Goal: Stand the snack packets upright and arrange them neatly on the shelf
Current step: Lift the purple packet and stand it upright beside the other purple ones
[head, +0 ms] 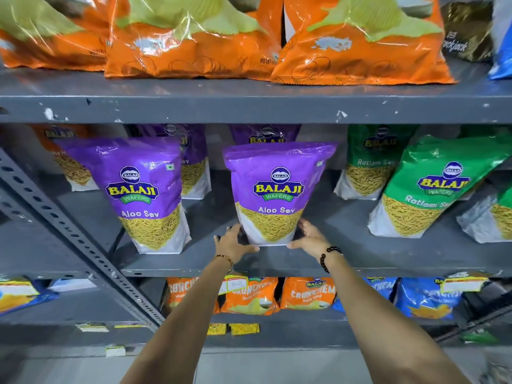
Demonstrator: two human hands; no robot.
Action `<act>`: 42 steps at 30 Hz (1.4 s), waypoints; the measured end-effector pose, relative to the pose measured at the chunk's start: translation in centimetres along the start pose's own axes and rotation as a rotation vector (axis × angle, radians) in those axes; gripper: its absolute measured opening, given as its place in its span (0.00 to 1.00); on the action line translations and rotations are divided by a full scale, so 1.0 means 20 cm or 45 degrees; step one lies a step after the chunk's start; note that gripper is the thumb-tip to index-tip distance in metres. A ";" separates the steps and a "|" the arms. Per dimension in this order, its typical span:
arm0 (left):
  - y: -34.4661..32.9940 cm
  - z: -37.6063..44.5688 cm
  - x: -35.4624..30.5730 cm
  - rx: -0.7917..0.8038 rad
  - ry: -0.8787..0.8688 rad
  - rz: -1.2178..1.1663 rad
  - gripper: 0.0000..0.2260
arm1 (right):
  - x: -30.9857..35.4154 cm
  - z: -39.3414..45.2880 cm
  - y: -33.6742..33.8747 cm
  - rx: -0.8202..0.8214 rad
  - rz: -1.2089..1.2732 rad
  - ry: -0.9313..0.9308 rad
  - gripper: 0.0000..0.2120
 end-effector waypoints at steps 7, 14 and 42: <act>0.03 -0.01 0.02 -0.104 -0.016 -0.184 0.26 | -0.02 -0.04 -0.01 -0.116 -0.089 0.009 0.36; 0.04 -0.07 0.01 -0.141 -0.041 -0.238 0.23 | -0.01 -0.09 -0.02 -0.161 -0.178 0.040 0.31; 0.18 -0.32 0.22 -0.741 0.113 -0.274 0.33 | -0.01 -0.07 -0.02 -0.132 -0.226 -0.006 0.31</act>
Point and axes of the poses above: each hand's wrist, its own z-axis towards the middle knuckle, its own y-axis out of the back of the hand, x = y × z, the point moved 9 cm from there along z, towards the middle knuckle, and after that the axes turned 13 degrees about -y, right-handed, at the moved point
